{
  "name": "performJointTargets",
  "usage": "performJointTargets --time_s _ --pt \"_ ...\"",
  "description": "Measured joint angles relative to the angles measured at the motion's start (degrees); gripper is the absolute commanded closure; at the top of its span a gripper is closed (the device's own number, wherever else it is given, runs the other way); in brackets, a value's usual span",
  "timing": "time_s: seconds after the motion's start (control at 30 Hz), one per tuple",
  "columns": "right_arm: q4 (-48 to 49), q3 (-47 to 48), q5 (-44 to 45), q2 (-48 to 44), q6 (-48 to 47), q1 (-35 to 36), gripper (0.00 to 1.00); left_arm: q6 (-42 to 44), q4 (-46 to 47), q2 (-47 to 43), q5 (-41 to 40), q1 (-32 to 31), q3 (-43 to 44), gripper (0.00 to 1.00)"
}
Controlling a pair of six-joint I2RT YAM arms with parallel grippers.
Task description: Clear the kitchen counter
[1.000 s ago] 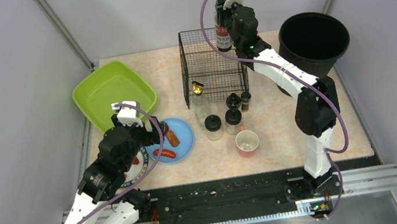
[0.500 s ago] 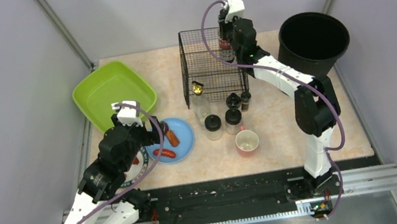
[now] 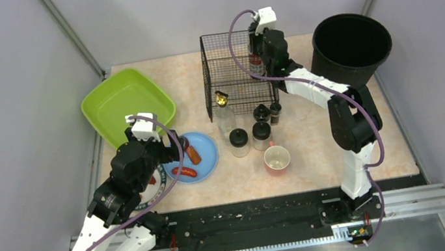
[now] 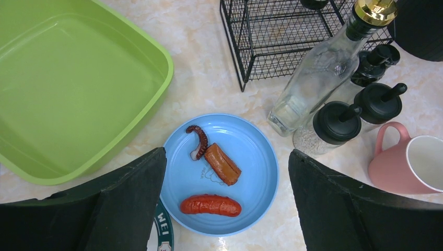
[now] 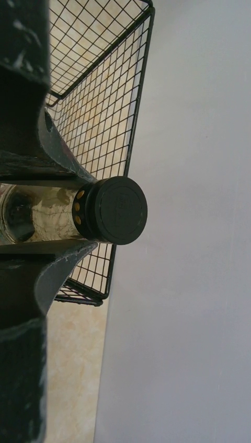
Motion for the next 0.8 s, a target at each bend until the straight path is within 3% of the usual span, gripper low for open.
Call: performJointTargets --time_s 0.47,0.67,0.8 --pt "4.2 -3.3 1.2 0.0 2.2 0.0 1.0 0.0 0.0 0.2 0.1 0.0 0.0 0.09" --pt "4.8 -3.7 1.5 0.0 2.4 0.0 0.65 0.0 0.0 0.2 0.1 0.0 0.0 0.09" --pt "4.8 -3.7 1.7 -0.1 2.7 0.0 0.51 0.0 0.0 0.2 0.0 0.0 0.0 0.09"
